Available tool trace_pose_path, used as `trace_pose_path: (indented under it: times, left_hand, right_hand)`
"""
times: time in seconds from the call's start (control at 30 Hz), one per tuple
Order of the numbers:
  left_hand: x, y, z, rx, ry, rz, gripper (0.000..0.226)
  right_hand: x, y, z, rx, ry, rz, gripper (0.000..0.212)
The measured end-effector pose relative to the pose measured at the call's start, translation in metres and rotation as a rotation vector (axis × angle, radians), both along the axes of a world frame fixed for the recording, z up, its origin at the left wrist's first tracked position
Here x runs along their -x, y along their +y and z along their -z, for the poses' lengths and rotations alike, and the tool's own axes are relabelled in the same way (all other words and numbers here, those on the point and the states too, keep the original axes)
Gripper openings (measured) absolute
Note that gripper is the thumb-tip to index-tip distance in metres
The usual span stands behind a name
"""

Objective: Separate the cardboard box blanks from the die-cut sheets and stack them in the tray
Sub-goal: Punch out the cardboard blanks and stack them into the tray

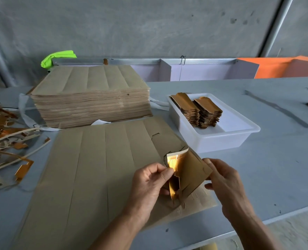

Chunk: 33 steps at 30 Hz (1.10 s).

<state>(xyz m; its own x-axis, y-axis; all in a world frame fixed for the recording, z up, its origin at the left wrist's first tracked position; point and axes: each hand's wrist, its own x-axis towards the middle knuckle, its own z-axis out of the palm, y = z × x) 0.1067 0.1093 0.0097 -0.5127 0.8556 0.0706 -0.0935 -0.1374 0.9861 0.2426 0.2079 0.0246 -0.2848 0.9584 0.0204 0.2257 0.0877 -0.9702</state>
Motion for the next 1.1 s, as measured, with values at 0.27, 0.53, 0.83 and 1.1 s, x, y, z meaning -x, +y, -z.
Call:
trace_pose_path:
  times: [0.27, 0.53, 0.83, 1.1]
  left_hand:
    - [0.005, -0.01, -0.003, 0.013, 0.023, -0.073, 0.014]
    - [-0.01, -0.023, -0.003, -0.056, 0.242, -0.112, 0.016]
    - [-0.016, -0.022, -0.007, -0.001, 0.327, -0.261, 0.019]
    - [0.009, -0.04, -0.007, -0.11, -0.001, -0.512, 0.041]
  right_hand:
    - [0.0, -0.002, -0.014, -0.601, -0.097, 0.147, 0.011]
    - [0.014, -0.004, -0.022, 0.129, -0.055, -0.224, 0.037]
    - [0.006, 0.012, -0.015, -0.37, -0.443, -0.117, 0.034]
    - [-0.004, 0.03, 0.021, -0.231, -0.486, -0.056, 0.03]
